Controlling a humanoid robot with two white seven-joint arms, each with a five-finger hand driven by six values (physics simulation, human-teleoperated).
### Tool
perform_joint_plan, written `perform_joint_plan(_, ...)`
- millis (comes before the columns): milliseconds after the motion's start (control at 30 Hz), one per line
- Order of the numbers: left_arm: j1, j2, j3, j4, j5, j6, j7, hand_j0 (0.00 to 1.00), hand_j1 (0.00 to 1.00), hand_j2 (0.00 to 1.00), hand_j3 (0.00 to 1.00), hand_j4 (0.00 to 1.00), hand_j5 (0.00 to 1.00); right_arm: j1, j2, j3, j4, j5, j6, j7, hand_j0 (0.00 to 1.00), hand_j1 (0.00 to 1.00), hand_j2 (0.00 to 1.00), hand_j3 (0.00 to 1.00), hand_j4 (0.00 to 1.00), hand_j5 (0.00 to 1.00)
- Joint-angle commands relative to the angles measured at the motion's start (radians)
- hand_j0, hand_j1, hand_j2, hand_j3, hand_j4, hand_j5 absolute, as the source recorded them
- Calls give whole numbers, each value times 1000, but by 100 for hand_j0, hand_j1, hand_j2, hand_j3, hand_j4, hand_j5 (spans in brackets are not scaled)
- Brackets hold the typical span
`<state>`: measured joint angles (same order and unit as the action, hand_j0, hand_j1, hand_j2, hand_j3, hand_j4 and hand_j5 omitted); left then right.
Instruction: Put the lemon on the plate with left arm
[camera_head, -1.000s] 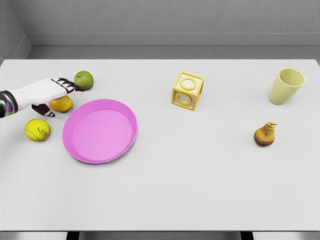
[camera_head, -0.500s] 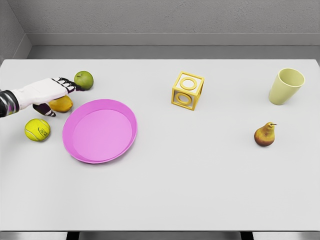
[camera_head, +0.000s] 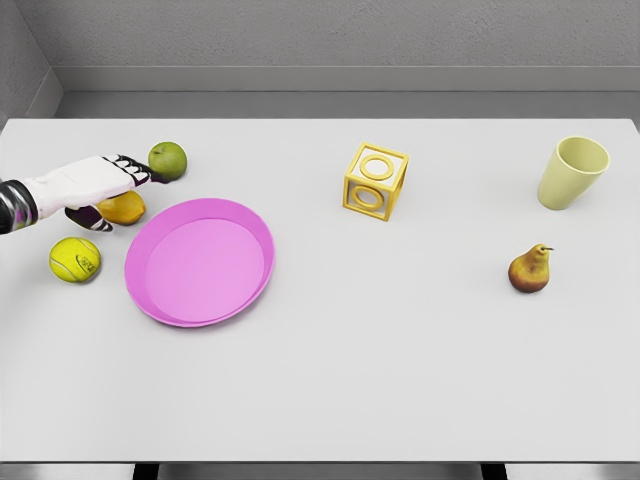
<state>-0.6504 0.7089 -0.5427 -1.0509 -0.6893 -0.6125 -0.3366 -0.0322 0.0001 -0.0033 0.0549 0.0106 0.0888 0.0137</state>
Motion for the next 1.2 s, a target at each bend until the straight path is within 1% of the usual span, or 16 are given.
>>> perform_joint_plan(0, 0, 1, 1, 0, 10, 2, -1, 88, 88, 88, 88, 88, 88, 0, 0, 0, 0, 0, 0, 0, 100, 100, 100, 100, 100, 100)
perform_joint_plan(167, 0, 4, 1, 0, 13, 2, -1, 82, 82, 82, 82, 82, 82, 0, 0, 0, 0, 0, 0, 0, 100, 100, 100, 100, 100, 100)
perform_joint_plan(367, 0, 7, 1, 12, 13, 2, -1, 80, 80, 80, 80, 80, 80, 0, 0, 0, 0, 0, 0, 0, 100, 100, 100, 100, 100, 100)
perform_joint_plan(600, 0, 9, 0, 20, 14, 2, -2, 70, 70, 70, 70, 70, 70, 0, 0, 0, 0, 0, -1, 0, 100, 100, 100, 100, 100, 100)
perform_joint_plan(833, 2, 11, 1, 19, 19, 2, -2, 65, 65, 65, 65, 65, 65, 0, 0, 0, 0, 0, 0, 0, 100, 100, 100, 100, 100, 100)
perform_joint_plan(933, 2, 11, 0, 19, 22, 2, -1, 56, 56, 56, 56, 56, 56, 0, 0, 0, 0, 0, 0, 0, 100, 100, 100, 100, 100, 100)
perform_joint_plan(1167, 3, 11, 1, 17, 22, 2, -1, 56, 56, 56, 56, 56, 56, 0, 0, 0, 0, 0, 0, 0, 100, 100, 100, 100, 100, 100)
